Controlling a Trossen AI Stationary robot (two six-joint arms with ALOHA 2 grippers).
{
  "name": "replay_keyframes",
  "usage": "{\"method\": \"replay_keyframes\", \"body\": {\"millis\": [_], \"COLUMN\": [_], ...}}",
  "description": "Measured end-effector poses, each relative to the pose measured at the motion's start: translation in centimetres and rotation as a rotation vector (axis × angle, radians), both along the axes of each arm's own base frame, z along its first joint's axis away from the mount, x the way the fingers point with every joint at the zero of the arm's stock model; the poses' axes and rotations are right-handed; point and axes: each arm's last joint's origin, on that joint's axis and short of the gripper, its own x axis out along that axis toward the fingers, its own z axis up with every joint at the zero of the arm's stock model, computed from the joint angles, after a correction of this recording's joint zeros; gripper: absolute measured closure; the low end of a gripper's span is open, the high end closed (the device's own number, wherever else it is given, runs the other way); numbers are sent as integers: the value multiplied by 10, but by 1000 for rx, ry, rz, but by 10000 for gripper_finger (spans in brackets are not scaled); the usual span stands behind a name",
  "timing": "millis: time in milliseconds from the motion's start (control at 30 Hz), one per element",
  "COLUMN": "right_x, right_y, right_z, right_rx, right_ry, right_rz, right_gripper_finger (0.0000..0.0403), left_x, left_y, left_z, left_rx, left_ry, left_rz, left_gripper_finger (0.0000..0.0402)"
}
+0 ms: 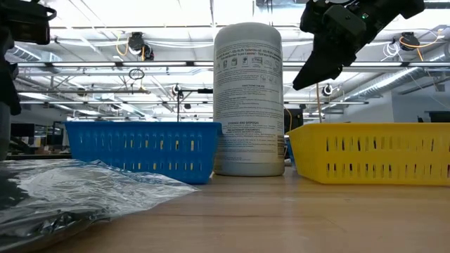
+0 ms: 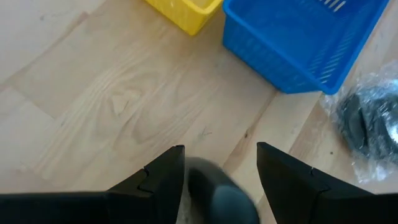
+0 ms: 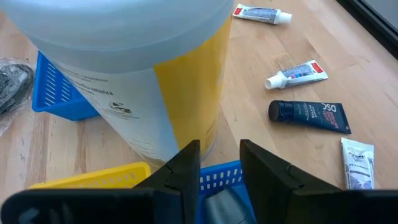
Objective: Pick & Place Travel size toiletries
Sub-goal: Put the black deodorant into the top blue bin
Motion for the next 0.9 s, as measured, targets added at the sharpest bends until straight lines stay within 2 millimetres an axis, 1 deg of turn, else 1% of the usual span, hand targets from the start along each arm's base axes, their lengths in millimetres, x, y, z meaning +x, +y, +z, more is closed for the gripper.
{"method": "replay_keyframes", "body": {"millis": [267,433,733,833,900], "right_x": [0,0,0,0,0], "right_y": [0,0,0,0,0], "right_z": [0,0,0,0,0], "right_rx": [-1,-2,-10,-10,-10], "right_ry": [0,0,2,2,2], "right_rz": [0,0,4,4,4], "right_gripper_finger": [298,298,298,298,298], "left_x": [-7,-9,-3,-2,-1], "left_y": [-3,-7,-15,-16,-17], "left_z": [-1,-2,-24,-28,-30], "left_rx": [30,41,112,130,138], "left_ry": [19,10,88,90,91], "left_rz": [-51,-54,-14,3,5], "left_gripper_finger": [202,202,202,202,209]}}
